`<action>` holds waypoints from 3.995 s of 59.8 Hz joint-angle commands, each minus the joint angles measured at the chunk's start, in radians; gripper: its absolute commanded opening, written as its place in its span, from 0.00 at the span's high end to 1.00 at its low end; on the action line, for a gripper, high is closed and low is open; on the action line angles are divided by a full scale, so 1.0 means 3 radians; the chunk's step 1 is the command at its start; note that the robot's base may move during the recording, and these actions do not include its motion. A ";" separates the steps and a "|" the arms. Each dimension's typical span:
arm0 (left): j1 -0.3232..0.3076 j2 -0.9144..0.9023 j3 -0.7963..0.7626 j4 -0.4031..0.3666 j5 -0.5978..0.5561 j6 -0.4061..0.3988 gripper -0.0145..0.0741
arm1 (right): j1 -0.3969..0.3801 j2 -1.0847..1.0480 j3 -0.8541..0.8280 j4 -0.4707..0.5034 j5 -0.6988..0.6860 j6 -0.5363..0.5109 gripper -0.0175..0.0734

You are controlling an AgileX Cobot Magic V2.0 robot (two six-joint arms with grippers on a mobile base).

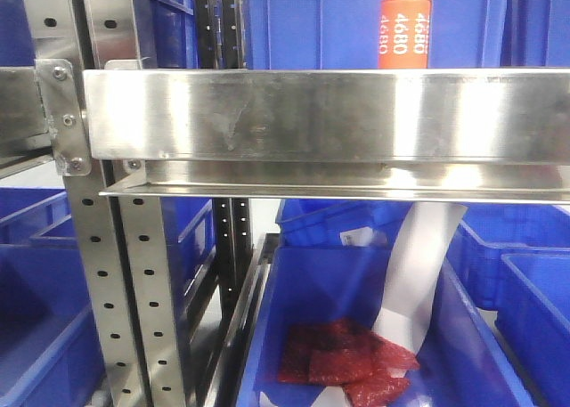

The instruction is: Grab orange capacitor from left shelf to right conveyor

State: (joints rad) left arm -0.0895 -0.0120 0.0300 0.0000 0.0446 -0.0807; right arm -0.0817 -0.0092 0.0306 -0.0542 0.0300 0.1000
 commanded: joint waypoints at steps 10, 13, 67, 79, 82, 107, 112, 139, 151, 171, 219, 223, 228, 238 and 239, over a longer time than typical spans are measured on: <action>0.0001 -0.0066 -0.0018 0.0000 -0.0275 0.0002 0.95 | 0.0014 -0.0072 0.0010 -0.0011 -0.0281 -0.0013 0.74; 0.0001 -0.0066 -0.0018 0.0000 -0.0275 0.0002 0.95 | 0.0014 -0.0072 0.0010 -0.0011 -0.0281 -0.0013 0.74; 0.0001 -0.0066 -0.0018 0.0000 -0.0275 0.0002 0.95 | 0.0014 0.0102 -0.0818 0.0023 0.0132 0.0134 0.74; 0.0001 -0.0066 -0.0018 0.0000 -0.0275 0.0002 0.95 | 0.0043 0.0801 -0.1607 0.0023 0.0352 0.0134 0.60; 0.0001 -0.0066 -0.0018 0.0000 -0.0275 0.0002 0.95 | 0.0077 0.1011 -0.1725 0.0023 0.0325 0.0134 0.51; 0.0001 -0.0066 -0.0018 0.0000 -0.0275 0.0002 0.95 | 0.1018 0.2684 -0.2548 0.0020 0.0277 0.0134 0.14; 0.0001 -0.0066 -0.0018 0.0000 -0.0275 0.0002 0.95 | 0.1237 0.3042 -0.2664 0.0020 0.0172 0.0134 0.14; 0.0001 -0.0066 -0.0018 0.0000 -0.0275 0.0002 0.95 | 0.1387 0.4572 -0.3424 0.0020 -0.0309 0.0134 0.14; 0.0001 -0.0066 -0.0018 0.0000 -0.0275 0.0002 0.95 | 0.1371 0.4928 -0.3484 0.0020 -0.0625 0.0134 0.14; 0.0001 -0.0066 -0.0018 0.0000 -0.0275 0.0002 0.95 | 0.1294 0.5157 -0.3484 0.0020 -0.1000 0.0134 0.33; 0.0001 -0.0066 -0.0018 0.0000 -0.0275 0.0002 0.95 | 0.0531 0.3273 -0.2953 -0.0279 0.0232 0.0131 0.63; 0.0001 -0.0066 -0.0018 0.0000 -0.0275 0.0002 0.95 | 0.0435 0.2941 -0.2693 -0.0275 0.0302 0.0131 0.63; 0.0001 -0.0066 -0.0018 0.0000 -0.0275 0.0002 0.95 | 0.0407 0.2575 -0.2391 -0.0238 0.0393 0.0131 0.63; 0.0001 -0.0066 -0.0018 0.0000 -0.0275 0.0002 0.95 | 0.0418 0.1884 -0.1852 -0.0170 0.0449 0.0131 0.63; 0.0001 -0.0066 -0.0018 0.0000 -0.0275 0.0002 0.95 | 0.0418 0.1832 -0.1812 -0.0170 0.0449 0.0131 0.63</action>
State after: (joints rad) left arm -0.0895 -0.0120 0.0300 0.0000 0.0446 -0.0807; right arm 0.0485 0.6242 -0.5483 -0.1058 0.2415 0.1437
